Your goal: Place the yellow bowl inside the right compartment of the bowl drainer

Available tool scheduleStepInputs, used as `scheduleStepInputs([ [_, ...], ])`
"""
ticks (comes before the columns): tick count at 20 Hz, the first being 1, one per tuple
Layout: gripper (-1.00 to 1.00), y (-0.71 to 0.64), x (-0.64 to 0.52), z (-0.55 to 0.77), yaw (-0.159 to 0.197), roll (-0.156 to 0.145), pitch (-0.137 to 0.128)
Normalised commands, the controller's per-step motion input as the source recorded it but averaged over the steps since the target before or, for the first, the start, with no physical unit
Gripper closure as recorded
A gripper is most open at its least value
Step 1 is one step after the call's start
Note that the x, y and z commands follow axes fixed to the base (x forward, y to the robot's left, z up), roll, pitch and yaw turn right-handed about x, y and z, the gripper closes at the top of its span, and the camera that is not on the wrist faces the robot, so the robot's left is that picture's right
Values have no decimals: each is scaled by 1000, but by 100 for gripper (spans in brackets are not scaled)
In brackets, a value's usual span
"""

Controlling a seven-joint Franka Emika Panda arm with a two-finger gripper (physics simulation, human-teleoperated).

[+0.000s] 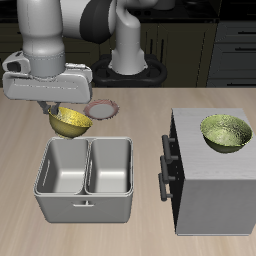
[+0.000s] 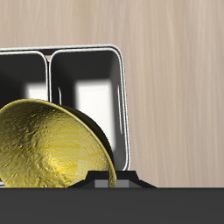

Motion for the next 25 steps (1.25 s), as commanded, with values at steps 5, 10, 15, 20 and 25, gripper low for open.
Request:
scheduleStepInputs([
  [5, 100, -40, -16, -186, 0, -8, 26],
  [10, 100, -71, -24, -118, 1, -24, 33],
  [15, -100, -18, -45, -101, 19, 2, 13],
  [20, -100, -91, -69, -57, 2, -12, 11],
  [25, -100, -49, -60, 2, 3, -6, -1],
])
